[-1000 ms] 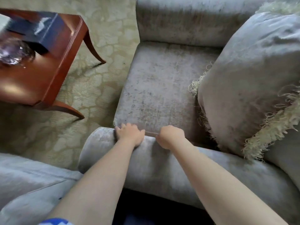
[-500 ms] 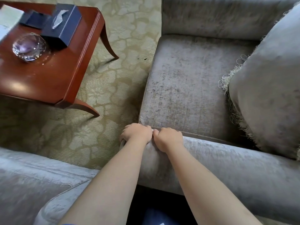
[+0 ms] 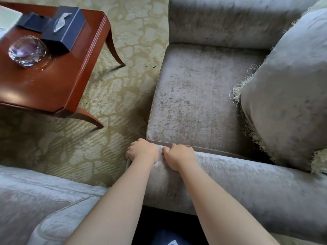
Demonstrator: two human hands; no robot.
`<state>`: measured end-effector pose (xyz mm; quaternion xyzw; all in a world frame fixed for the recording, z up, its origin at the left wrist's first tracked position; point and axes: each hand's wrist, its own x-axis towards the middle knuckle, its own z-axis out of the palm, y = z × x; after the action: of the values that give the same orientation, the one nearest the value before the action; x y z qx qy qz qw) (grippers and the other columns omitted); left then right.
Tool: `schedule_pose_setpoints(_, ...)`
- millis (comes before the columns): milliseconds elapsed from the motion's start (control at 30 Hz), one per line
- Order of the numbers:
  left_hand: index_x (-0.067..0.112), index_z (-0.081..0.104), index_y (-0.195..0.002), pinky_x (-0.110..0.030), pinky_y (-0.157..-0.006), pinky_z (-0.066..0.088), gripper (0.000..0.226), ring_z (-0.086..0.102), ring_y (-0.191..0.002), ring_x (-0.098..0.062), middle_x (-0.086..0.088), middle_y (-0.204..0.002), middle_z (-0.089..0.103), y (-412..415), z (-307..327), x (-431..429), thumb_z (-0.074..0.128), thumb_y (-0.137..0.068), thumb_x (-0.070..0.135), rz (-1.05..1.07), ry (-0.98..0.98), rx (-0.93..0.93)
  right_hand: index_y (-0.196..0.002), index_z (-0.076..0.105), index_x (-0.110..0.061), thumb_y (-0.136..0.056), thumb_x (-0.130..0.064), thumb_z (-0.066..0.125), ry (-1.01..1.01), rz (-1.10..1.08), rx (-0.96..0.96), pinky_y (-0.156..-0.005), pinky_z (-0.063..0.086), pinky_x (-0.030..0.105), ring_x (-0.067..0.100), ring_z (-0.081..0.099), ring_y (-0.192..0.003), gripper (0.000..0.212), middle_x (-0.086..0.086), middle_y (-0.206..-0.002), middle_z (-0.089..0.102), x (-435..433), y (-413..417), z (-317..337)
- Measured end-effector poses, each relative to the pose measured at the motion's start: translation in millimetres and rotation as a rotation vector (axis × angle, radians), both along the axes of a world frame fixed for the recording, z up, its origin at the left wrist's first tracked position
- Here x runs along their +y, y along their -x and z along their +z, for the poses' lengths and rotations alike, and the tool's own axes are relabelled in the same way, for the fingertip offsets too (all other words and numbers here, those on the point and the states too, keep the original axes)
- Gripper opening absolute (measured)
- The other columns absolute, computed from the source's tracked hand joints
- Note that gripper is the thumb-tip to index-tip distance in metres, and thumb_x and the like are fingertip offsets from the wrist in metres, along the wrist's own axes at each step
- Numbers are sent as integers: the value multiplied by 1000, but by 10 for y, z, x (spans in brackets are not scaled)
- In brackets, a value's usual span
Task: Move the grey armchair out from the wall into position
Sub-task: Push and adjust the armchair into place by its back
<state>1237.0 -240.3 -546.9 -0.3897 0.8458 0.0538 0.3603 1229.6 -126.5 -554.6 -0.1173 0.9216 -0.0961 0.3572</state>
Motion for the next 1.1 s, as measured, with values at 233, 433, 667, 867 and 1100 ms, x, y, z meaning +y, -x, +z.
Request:
schedule_pose_setpoints(233,7,31,-143,-47,-109,20,66,28,-135,-34,-18,-147,31,115,70,137,25,-95,51,-66,54,-103,-110,60,-10,-99,-38,26,167,-67,98,-90,37,37,32,52,-109,45,12,-116,59,397,-55,56)
schedule_pose_setpoints(433,12,29,-146,-60,-110,0,73,5,-143,-34,-13,-154,23,186,17,1418,19,-91,59,-422,-66,-108,-99,60,-12,-99,-35,34,108,-188,225,-84,37,36,26,51,-103,34,4,-107,56,1887,-60,109)
schedule_pose_setpoints(667,8,43,-135,-50,-106,20,61,27,-135,-31,-14,-141,42,134,13,3402,24,-94,49,-781,-345,50,-94,61,-6,-90,-20,48,-162,-470,258,-79,44,41,36,53,-97,19,16,-100,57,4034,-139,256)
schedule_pose_setpoints(867,6,54,-124,-44,-97,28,49,48,-116,-34,-17,-127,54,188,40,4178,29,-94,36,-792,-387,134,-107,64,-8,-92,-24,37,-241,-425,44,-84,46,35,33,58,-107,35,18,-119,61,4206,119,60)
schedule_pose_setpoints(1100,8,59,-114,-41,-88,34,50,54,-107,-33,-17,-119,59,144,-40,4193,26,-95,40,-766,-331,206,-114,65,-10,-90,-35,39,-261,-471,9,-82,46,33,32,59,-109,42,13,-124,61,4146,160,23)
